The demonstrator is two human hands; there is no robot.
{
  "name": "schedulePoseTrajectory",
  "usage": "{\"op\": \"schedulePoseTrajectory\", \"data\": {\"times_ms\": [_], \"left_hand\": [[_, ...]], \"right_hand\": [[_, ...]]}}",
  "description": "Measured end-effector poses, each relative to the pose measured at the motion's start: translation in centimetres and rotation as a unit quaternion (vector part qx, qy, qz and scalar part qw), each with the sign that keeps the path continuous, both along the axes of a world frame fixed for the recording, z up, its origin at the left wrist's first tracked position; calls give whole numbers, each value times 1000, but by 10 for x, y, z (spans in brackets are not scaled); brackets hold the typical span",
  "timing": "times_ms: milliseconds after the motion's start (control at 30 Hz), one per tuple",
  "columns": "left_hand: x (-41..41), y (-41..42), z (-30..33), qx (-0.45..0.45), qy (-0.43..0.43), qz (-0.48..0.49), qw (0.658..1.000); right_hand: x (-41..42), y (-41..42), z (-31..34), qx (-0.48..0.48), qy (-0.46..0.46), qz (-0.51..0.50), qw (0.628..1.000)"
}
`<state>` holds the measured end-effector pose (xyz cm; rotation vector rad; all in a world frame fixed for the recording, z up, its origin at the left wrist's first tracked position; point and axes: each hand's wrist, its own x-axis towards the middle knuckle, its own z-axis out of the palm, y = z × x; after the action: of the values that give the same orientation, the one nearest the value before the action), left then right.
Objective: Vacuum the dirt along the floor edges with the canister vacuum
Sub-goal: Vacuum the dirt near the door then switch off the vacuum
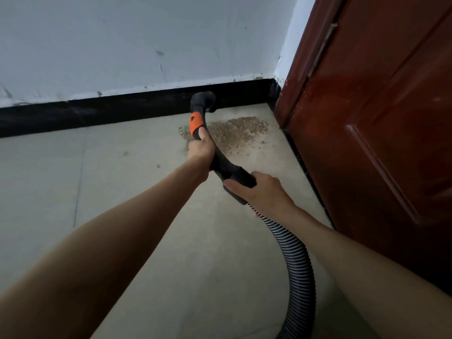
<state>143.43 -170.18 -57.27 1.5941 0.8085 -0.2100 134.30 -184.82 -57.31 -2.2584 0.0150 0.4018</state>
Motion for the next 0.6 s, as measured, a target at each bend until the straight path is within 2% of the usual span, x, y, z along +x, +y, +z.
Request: {"op": "schedulePoseTrajectory", "data": {"times_ms": [133, 267, 433, 600], "left_hand": [[-16, 49, 13, -15, -15, 45, 999], [-33, 85, 15, -19, -20, 88, 996], [-58, 93, 1, -52, 0, 119, 991], [-68, 87, -2, -78, 46, 98, 991]], "right_hand": [[-6, 42, 11, 34, 7, 36, 999], [-15, 71, 18, 12, 3, 73, 997], [-31, 79, 18, 6, 50, 105, 993], [-36, 70, 17, -9, 68, 107, 992]]}}
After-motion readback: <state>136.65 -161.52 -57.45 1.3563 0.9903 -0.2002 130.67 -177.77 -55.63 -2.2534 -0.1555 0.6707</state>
